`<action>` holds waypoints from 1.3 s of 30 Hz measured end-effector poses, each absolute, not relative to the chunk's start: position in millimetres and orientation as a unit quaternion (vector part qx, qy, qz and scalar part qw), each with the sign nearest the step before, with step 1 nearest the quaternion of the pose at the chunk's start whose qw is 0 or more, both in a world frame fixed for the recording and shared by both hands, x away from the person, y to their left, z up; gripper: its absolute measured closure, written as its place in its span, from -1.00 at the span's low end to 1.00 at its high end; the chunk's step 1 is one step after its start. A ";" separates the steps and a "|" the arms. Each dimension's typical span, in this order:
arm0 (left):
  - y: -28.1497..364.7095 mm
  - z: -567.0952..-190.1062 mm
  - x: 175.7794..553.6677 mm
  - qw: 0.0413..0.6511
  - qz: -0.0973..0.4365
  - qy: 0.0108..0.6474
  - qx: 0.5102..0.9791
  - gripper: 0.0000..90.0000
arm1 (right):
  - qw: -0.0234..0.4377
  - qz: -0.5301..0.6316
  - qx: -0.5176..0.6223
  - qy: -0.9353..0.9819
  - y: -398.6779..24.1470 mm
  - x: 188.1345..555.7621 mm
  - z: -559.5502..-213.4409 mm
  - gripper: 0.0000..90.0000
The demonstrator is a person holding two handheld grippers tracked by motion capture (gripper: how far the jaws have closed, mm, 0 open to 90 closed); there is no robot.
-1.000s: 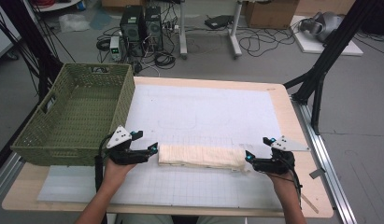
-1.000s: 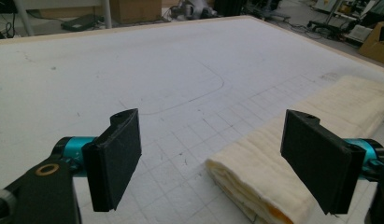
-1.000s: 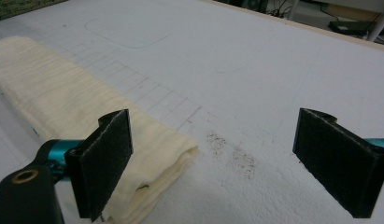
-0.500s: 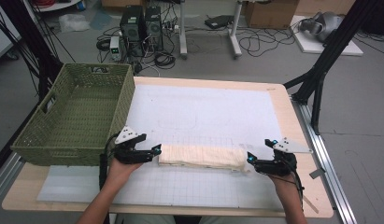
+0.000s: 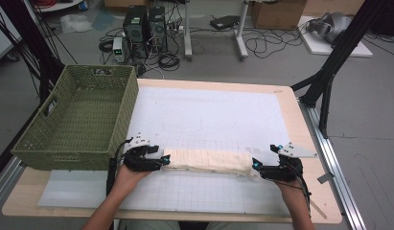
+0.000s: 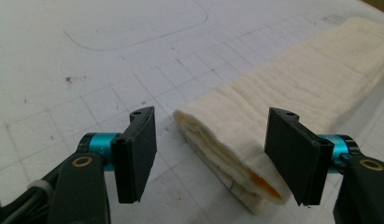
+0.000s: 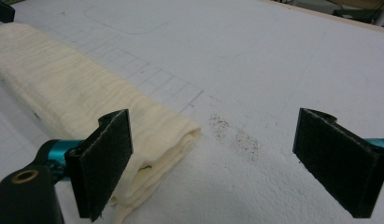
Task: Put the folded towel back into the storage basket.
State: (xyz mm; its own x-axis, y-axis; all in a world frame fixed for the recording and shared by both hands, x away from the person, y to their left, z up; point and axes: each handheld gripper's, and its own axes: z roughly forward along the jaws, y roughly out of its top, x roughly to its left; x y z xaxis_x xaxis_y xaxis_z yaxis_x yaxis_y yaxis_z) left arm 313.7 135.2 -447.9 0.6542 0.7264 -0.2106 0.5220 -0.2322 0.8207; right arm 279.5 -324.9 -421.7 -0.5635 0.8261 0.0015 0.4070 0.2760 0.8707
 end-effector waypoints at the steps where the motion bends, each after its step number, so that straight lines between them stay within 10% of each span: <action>1: 134.9 -448.5 313.6 0.470 0.105 0.402 0.779 -0.24 | 0.235 0.446 0.404 0.763 -324.8 279.4 -421.8 -0.75; 23: 116.9 -447.8 302.6 0.416 0.114 0.372 0.822 -0.08 | 0.227 0.443 0.405 0.767 -323.7 280.5 -424.8 -0.75; 39: 111.3 -445.3 297.9 0.435 0.108 0.356 0.820 0.75 | 0.225 0.442 0.408 0.766 -321.2 282.0 -425.2 -0.75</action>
